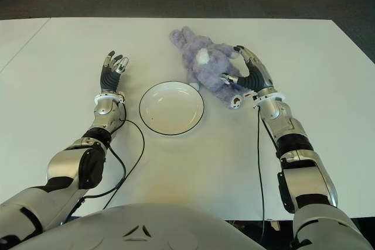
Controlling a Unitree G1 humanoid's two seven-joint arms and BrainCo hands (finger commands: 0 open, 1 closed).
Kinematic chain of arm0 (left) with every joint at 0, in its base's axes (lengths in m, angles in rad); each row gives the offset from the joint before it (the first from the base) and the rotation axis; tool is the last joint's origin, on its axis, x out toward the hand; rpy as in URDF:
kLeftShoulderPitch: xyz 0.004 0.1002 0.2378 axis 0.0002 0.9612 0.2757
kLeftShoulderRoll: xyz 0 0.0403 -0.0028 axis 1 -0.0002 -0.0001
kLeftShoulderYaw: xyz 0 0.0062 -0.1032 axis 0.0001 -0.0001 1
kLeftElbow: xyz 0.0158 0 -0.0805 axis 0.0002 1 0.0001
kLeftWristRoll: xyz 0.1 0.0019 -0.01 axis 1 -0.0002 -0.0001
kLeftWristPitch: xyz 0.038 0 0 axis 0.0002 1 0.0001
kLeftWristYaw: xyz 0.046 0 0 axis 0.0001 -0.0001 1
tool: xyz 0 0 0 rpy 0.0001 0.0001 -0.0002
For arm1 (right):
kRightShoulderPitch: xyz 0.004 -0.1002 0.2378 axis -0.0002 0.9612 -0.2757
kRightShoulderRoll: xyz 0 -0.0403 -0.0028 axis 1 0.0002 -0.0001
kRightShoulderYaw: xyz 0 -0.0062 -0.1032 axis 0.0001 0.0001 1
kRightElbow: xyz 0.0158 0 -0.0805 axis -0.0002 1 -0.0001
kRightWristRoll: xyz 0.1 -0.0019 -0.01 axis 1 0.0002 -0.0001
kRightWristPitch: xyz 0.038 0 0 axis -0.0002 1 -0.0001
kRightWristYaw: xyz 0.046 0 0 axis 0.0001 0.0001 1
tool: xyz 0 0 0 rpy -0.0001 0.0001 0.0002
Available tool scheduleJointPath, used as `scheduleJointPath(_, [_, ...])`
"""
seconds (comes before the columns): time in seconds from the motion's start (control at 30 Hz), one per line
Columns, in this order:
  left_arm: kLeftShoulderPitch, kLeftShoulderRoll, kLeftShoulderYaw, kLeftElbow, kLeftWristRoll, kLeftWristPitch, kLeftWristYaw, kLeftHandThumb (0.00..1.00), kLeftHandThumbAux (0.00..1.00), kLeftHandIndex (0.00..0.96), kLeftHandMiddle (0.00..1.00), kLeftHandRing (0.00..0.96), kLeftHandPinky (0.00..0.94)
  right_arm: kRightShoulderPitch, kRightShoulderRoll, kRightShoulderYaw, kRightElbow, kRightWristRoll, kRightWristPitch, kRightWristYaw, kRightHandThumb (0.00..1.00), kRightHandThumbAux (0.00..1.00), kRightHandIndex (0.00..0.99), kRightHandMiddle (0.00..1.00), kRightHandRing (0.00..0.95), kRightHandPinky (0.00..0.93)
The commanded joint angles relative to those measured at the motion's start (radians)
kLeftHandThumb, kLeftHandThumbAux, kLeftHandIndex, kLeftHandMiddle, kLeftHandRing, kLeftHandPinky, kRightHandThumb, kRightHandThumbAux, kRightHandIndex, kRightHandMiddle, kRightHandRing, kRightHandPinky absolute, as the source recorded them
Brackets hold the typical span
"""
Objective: Put the doll into the plate.
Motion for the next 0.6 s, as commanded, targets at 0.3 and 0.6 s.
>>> scheduleJointPath(0.3, [0.194,-0.042,-0.007,0.138,0.006,0.150,0.014,0.000,0.520,0.068,0.162,0.166,0.157,0.007,0.063,0.018,0.086,0.019,0.038,0.061,0.250,0.521,0.026,0.000,0.014,0.083])
scheduleJointPath(0.6, [0.198,-0.039,-0.009,0.138,0.010,0.144,0.022,0.000,0.531,0.073,0.167,0.172,0.166,-0.085,0.144,0.018,0.327,0.039,0.094,0.125,0.269,0.564,0.039,0.000,0.023,0.110])
